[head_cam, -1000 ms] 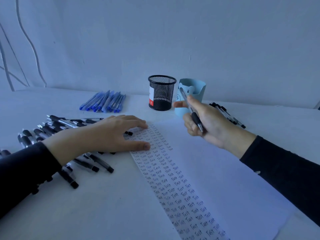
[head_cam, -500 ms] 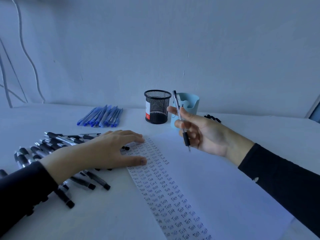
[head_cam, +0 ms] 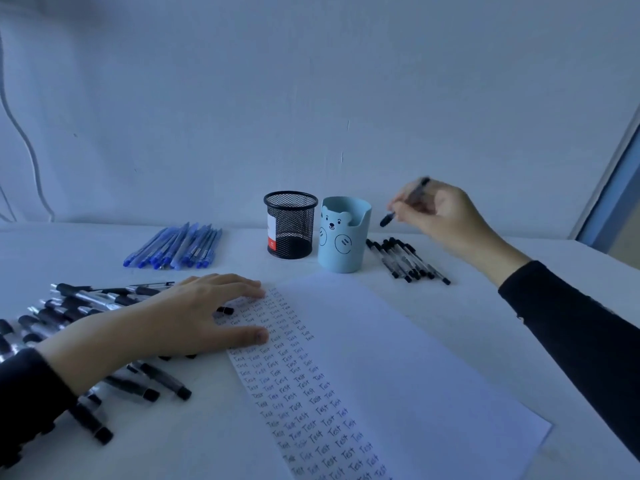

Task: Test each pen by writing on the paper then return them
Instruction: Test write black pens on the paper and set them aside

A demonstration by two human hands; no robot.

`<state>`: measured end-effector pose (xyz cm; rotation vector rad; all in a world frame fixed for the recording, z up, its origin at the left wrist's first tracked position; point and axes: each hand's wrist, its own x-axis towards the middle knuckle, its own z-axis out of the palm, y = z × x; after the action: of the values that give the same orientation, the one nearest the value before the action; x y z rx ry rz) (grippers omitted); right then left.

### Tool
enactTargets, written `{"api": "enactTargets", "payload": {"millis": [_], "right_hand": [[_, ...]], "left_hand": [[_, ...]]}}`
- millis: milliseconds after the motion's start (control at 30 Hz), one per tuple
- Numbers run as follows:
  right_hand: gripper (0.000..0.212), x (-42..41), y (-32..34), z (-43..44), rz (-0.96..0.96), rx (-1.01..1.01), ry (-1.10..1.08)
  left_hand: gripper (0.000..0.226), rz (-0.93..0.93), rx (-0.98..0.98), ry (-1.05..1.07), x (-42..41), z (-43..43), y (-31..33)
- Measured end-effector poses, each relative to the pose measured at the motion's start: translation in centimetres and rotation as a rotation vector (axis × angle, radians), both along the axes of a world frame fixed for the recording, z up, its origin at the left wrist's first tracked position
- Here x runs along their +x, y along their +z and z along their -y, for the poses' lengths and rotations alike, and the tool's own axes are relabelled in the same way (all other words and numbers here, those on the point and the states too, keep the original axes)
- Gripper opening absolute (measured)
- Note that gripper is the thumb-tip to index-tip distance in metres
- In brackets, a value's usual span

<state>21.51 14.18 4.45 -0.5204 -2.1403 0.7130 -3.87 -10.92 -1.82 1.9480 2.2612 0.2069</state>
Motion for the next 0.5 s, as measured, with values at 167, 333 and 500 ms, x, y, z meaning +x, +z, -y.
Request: {"api": "enactTargets", "payload": {"millis": [167,333,500], "right_hand": [[0.009,-0.9,-4.6,-2.1,0.254,0.238,-0.100],[0.022,-1.8,-6.5,-1.7,0.455,0.309,-0.058],[0.058,-1.8,-6.7,-1.3,0.671,0.363,-0.088]], "left_hand": [[0.093,0.020,0.009,0.004,-0.2,0.0,-0.1],[0.094,0.014,0.014,-0.005,-0.1,0.0,-0.1],[0.093,0.021,0.032,-0.008,-0.1,0.0,-0.1]]}}
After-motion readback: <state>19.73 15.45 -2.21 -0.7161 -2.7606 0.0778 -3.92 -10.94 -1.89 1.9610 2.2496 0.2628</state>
